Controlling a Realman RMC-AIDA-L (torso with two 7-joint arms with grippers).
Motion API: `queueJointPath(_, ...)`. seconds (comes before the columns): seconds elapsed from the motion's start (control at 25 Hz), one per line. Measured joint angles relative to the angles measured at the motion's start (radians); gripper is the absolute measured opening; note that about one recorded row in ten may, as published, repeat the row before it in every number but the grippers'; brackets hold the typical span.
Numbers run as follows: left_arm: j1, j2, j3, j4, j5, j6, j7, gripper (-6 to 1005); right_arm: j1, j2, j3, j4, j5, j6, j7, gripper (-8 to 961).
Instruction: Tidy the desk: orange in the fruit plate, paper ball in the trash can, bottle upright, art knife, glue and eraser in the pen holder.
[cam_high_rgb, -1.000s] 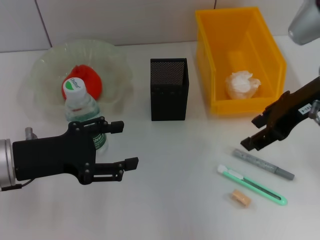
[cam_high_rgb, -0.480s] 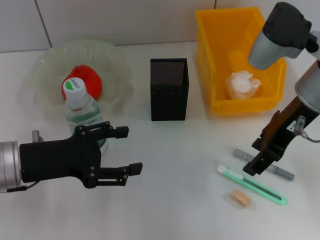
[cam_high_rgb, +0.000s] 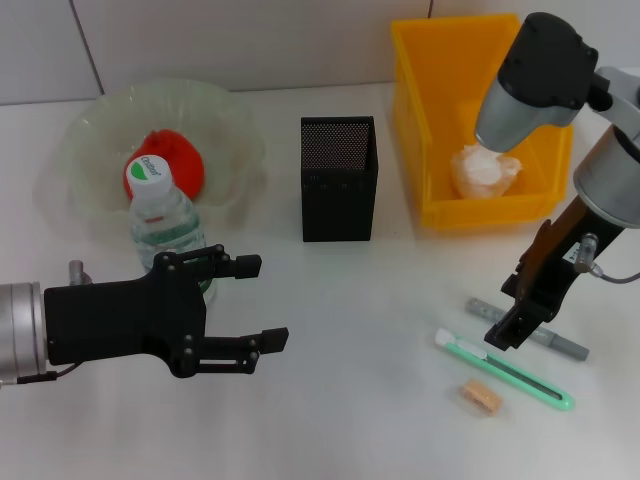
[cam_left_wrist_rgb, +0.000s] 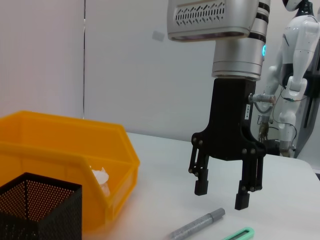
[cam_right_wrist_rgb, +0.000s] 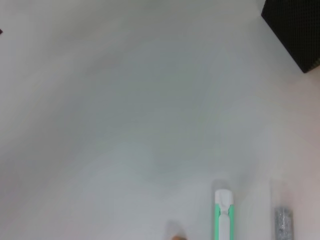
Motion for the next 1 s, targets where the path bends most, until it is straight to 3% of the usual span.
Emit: queueJointPath(1.0, 0.014, 0.002, -0.001, 0.002, -0.005, 0.008, 0.019, 862, 0.01, 0.004, -0.038, 0.078, 0.022, 0.067, 0.0, 697)
